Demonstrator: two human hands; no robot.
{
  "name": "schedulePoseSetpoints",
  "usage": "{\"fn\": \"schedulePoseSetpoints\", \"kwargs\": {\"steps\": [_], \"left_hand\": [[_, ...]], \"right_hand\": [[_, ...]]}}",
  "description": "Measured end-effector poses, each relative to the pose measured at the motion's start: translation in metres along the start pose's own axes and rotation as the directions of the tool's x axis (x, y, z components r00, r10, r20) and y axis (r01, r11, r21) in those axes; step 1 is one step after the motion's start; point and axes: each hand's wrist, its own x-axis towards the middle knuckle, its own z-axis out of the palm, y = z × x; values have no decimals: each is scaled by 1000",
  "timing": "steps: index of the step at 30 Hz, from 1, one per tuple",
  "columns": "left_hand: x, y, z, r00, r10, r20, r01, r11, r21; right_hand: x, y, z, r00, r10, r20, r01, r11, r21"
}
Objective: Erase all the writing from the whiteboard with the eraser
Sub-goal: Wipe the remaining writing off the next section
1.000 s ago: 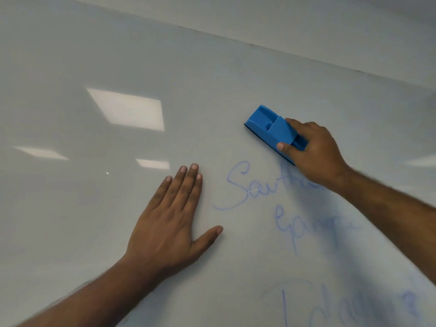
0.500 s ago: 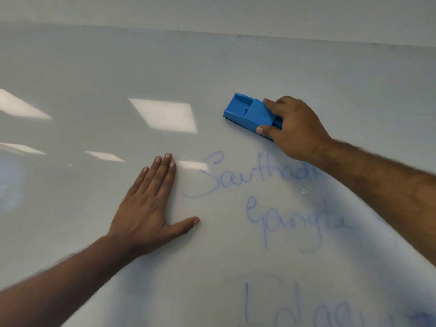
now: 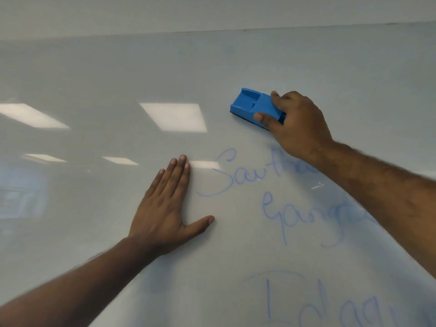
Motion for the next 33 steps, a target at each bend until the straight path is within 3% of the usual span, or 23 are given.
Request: {"fn": "schedulePoseSetpoints", "kwargs": {"steps": [8, 12, 17, 21, 23, 26, 28, 33], "left_hand": [[-1, -1, 4, 999, -33, -29, 31, 998, -49], [-2, -3, 6, 999, -31, -25, 30, 998, -58], [-2, -4, 5, 1000, 3, -10, -3, 999, -52], [-3, -6, 4, 1000, 23, -4, -23, 998, -54], [-4, -5, 4, 1000, 18, -8, -18, 998, -55], [-4, -5, 3, 1000, 19, -11, -20, 998, -58], [-4, -5, 3, 1000, 19, -12, -20, 998, -63], [-6, -4, 4, 999, -21, -24, 18, 995, -101]], "right_hand": [[-10, -22, 22, 998, -7, -65, 8, 1000, 30], [-45, -33, 19, 984, -157, 84, 157, 988, 13], [-90, -28, 4, 873, -372, 315, 388, 921, 13], [-82, -17, -5, 764, -537, 358, 592, 804, -58], [-65, -12, -5, 804, -508, 310, 561, 821, -107], [-34, -13, -4, 956, -255, 145, 272, 956, -111], [-25, -18, 2, 985, -138, 105, 146, 986, -75], [-62, -47, 18, 936, -293, 197, 305, 952, -32]]}}
